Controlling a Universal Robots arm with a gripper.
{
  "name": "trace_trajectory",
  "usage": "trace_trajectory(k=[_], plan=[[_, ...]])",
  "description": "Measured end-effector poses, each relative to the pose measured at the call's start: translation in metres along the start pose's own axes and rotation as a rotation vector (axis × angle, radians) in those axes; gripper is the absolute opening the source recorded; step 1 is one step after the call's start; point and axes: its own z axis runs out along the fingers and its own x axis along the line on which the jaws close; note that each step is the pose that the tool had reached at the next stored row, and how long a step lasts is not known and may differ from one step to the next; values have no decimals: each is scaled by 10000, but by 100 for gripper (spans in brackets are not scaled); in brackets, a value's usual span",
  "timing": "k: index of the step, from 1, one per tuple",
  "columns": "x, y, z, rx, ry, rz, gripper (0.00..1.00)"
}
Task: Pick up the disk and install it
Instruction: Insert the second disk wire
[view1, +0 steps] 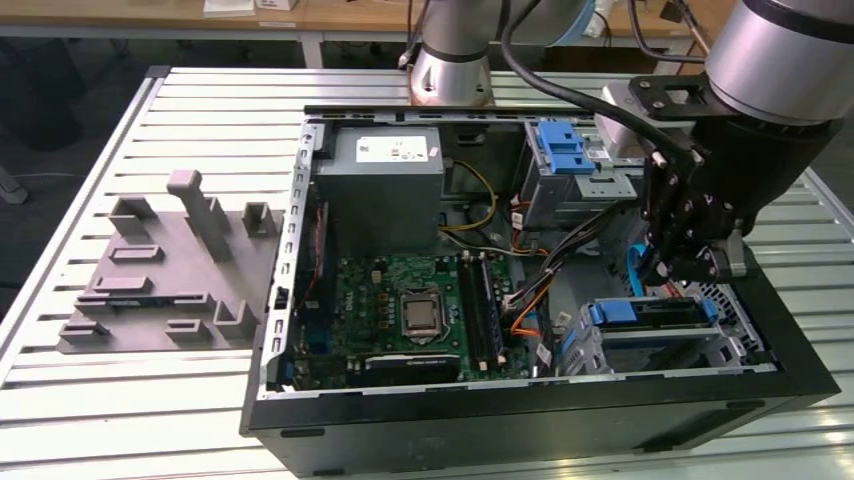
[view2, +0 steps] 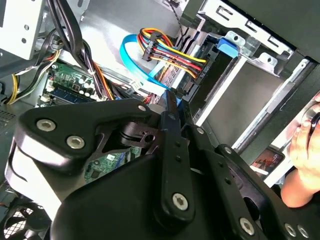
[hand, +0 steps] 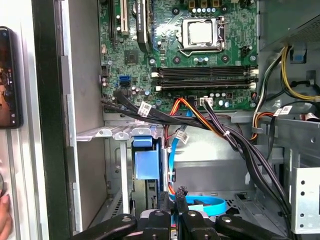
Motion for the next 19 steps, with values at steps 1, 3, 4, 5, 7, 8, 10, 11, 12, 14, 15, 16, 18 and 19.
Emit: trace_trajectory(k=[1,3,4,5,7,8,10,11,12,14,15,16,18,19], plan=[[0,0,0,0,2,0,16],[1,1,1,1,1,1,16],[1,1,1,1,0,1,16],[1,1,3,1,-1,1,16],[26,1,13,1,-2,2,16],[45,0,18,2,0,2,16],[64,0,34,6,-4,1,16],[63,0,40,7,-5,1,16],[64,0,45,7,-3,1,16],[64,1,58,7,-3,1,16],[64,1,65,7,-3,1,16],[69,2,71,8,0,2,16],[81,3,91,8,-3,2,16],[82,3,100,8,-4,2,16]])
